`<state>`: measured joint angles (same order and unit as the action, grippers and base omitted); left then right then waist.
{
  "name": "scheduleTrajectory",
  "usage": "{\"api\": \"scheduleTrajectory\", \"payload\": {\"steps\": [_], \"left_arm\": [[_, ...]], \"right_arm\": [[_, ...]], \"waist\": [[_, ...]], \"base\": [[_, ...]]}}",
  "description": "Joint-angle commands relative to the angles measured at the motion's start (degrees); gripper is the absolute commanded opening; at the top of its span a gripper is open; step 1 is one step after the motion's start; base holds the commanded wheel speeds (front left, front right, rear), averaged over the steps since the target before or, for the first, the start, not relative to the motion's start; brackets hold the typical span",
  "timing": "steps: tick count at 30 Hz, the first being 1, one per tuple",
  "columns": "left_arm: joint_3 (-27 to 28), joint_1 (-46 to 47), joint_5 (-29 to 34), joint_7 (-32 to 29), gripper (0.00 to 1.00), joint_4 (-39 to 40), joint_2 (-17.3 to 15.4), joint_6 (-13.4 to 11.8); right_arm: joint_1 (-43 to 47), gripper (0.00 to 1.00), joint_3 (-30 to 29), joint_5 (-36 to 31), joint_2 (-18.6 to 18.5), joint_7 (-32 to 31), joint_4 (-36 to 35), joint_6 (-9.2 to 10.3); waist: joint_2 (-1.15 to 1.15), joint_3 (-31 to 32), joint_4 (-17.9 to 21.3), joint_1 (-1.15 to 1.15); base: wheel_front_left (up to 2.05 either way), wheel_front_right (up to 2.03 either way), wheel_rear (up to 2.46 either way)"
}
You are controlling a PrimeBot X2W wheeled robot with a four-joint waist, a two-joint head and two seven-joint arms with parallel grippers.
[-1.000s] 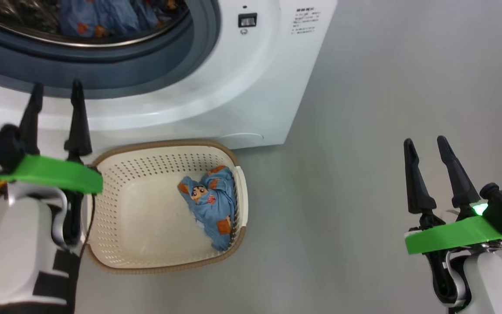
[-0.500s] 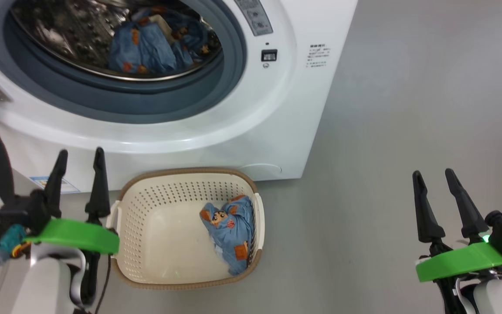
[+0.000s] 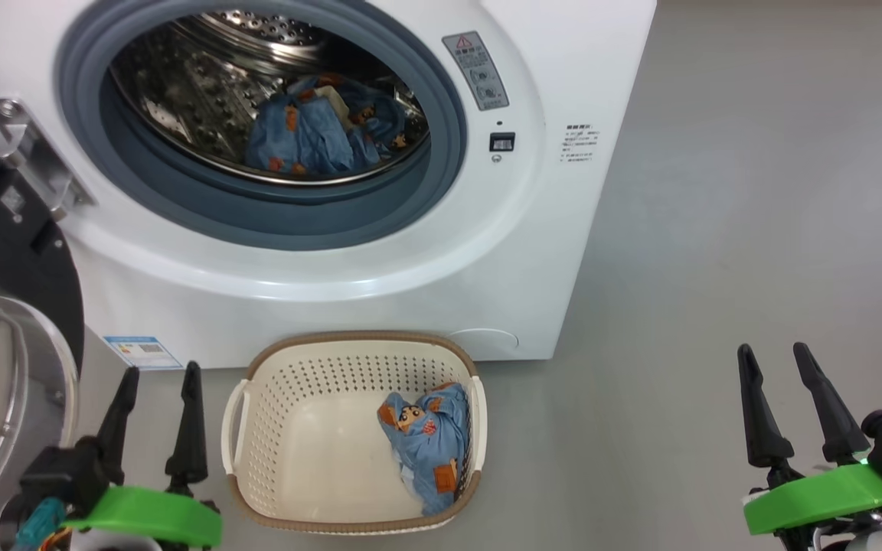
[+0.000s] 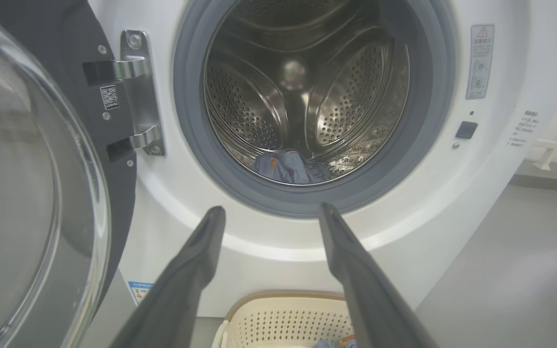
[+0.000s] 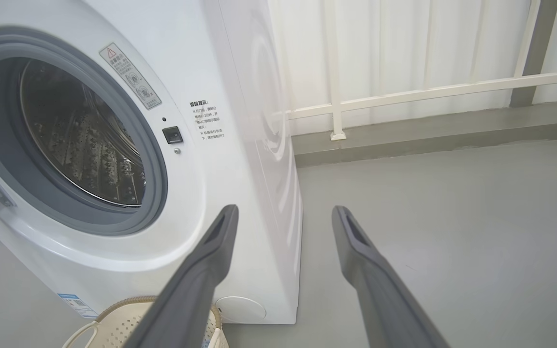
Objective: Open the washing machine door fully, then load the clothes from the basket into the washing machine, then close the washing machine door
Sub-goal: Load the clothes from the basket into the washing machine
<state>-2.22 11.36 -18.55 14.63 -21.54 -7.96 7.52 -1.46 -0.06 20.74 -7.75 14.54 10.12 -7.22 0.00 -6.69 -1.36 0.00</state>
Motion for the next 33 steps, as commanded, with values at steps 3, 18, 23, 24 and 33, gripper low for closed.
{"api": "scheduleTrajectory", "payload": {"steps": [3, 18, 23, 24, 33], "left_arm": [[2.6, -1.76, 0.53, 0.37, 1.0, 2.93, -1.03, -0.03], [3.89, -10.06, 1.33, 0.37, 1.0, 10.73, -1.19, -0.03], [4.21, -10.5, 1.57, 0.37, 1.0, 11.28, -0.93, -0.03], [4.26, -10.54, 1.62, 0.37, 1.0, 11.37, -0.87, -0.03], [4.43, -10.06, 1.87, 0.37, 1.0, 11.75, -0.53, -0.03]], "right_arm": [[0.92, 1.0, 0.95, 0.41, -1.59, 0.46, -1.26, -0.26], [3.39, 1.0, 0.25, 0.85, -1.88, 0.46, -1.89, -0.26], [3.45, 1.0, 0.12, 0.75, -1.83, 0.46, -1.93, -0.26], [3.44, 1.0, 0.09, 0.73, -1.83, 0.46, -1.94, -0.26], [2.87, 1.0, 0.04, 0.55, -1.78, 0.46, -2.37, -0.26]], "waist": [[0.0, 1.89, -0.67, 0.0], [0.0, 3.69, -0.68, 0.0], [0.0, 3.66, -0.62, 0.0], [0.0, 3.64, -0.6, 0.0], [0.0, 2.25, -0.32, 0.0]], "base": [[0.0, 0.0, 0.0], [0.0, 0.0, 0.0], [0.0, 0.0, 0.0], [0.0, 0.0, 0.0], [0.0, 0.0, 0.0]]}}
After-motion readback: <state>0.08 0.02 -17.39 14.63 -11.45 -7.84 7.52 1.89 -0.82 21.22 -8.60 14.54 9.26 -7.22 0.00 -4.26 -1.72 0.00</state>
